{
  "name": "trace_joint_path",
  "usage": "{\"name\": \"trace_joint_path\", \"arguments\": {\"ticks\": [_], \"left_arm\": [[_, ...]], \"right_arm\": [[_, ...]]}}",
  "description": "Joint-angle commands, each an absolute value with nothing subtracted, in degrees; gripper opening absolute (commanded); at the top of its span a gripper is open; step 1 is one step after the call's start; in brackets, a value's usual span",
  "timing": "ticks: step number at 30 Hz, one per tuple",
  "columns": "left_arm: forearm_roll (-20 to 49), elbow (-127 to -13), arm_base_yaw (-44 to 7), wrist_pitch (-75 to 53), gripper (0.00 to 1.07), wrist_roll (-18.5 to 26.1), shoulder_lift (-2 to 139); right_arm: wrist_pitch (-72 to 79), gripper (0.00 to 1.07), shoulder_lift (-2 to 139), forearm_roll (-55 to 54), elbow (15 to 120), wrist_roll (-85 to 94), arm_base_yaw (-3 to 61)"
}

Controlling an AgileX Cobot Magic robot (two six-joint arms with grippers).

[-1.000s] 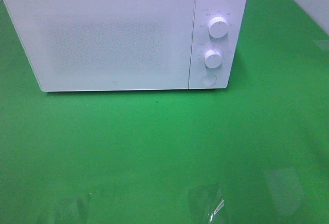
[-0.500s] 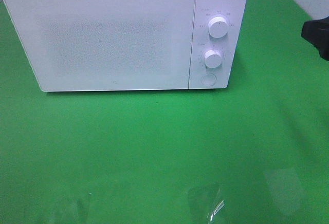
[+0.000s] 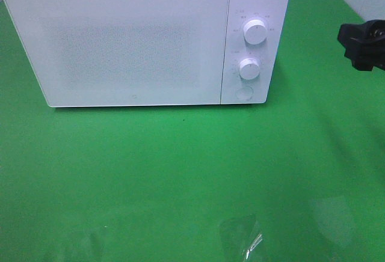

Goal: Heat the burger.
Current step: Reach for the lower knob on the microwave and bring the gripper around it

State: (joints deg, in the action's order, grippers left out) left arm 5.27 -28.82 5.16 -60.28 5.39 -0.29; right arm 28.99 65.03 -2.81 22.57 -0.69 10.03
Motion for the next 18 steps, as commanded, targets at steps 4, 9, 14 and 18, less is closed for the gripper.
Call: {"name": "trace_joint_path", "arguments": {"ticks": [4, 9, 14, 18], "left_arm": [[5.5, -28.59, 5.16, -59.42, 0.98, 5.33, -1.43], [5.5, -28.59, 5.16, -59.42, 0.98, 5.33, -1.43], [5.5, -28.59, 5.16, -59.42, 0.98, 5.33, -1.43], [5.5, -28.59, 5.16, -59.42, 0.98, 5.33, -1.43]], "right_arm": [[43.49, 0.74, 69.1, -22.98, 20.28, 18.28, 18.39], [53.29, 0.74, 74.54, -33.52, 20.28, 24.75, 25.61], [60.16, 0.74, 79.41, -38.45, 20.34, 24.58, 30.65], [65.66, 0.73, 85.08, -40.91, 20.63, 22.0, 35.12]]}}
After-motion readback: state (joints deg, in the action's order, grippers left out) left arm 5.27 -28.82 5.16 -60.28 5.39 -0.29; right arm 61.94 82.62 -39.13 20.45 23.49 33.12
